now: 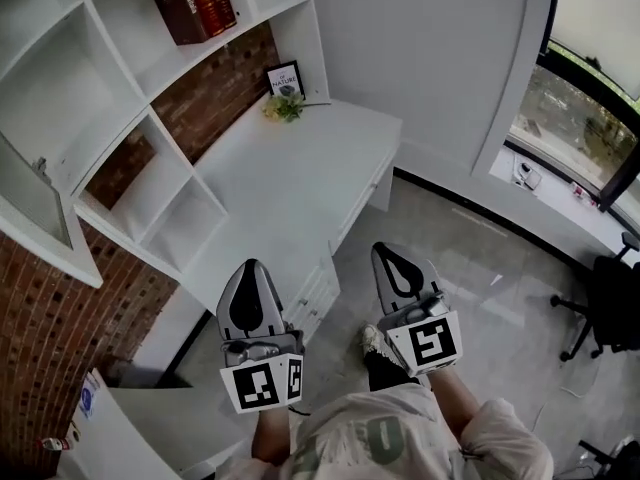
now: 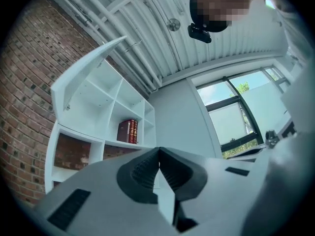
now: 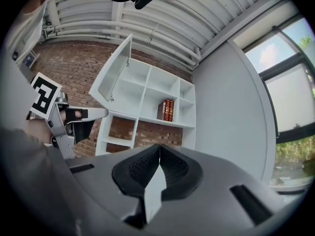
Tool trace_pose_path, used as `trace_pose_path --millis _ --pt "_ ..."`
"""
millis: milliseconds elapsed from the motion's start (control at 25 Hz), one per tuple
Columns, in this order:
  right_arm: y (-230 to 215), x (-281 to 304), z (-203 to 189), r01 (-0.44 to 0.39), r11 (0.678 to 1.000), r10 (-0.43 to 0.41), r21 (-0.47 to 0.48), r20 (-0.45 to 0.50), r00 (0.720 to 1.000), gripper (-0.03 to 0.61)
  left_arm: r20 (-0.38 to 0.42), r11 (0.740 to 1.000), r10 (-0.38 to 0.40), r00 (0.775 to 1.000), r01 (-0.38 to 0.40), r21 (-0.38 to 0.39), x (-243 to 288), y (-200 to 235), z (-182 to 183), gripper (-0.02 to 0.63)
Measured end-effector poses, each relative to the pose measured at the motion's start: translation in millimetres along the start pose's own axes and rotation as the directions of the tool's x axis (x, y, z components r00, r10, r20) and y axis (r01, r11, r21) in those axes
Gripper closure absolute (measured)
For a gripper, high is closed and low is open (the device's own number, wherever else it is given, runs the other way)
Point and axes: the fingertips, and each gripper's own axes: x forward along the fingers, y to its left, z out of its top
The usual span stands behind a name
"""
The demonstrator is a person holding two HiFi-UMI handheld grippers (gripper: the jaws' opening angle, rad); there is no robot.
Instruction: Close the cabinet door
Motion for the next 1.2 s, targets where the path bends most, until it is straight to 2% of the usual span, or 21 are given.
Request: trace_pose_path --millis 120,240,400,600,880,1080,1200 --pt "-50 56 -3 -0.015 1.000 0.015 -0.009 -0.006 1.000 0.562 0.024 0.999 0.039 0.999 -0.039 0.008 70 0 -5 0.601" --pt "-99 102 -9 0.007 1.000 -0.007 -0.013 -0.024 1.000 0.562 0.037 0.998 0.059 0.998 -0.060 0.020 127 -1 -9 0.600" --pt "-130 149 -17 -0.010 1.000 0.010 -0.010 -0.021 1.000 0.563 0.032 0.996 0.073 0.997 -0.074 0.042 174 1 -18 0.601" --pt "-137 176 -18 -0.044 0.999 0.044 -0.004 -0.002 0.999 0.561 0.011 0.995 0.094 0.996 -0.094 0.042 205 8 -34 0.601" --pt "-142 195 -12 -0.028 1.000 0.029 -0.008 0.032 0.999 0.561 0.048 0.995 0.072 0.996 -0.075 0.060 225 14 -28 0.601" --pt "-136 210 -7 -0.049 0.999 0.049 0.002 0.049 0.998 0.562 0.049 0.991 0.115 0.992 -0.118 0.063 221 30 -28 0.601" --pt "-121 225 2 -0.101 0.995 0.100 0.008 0.080 0.992 0.561 0.059 0.981 0.180 0.982 -0.184 0.063 213 48 -23 0.600"
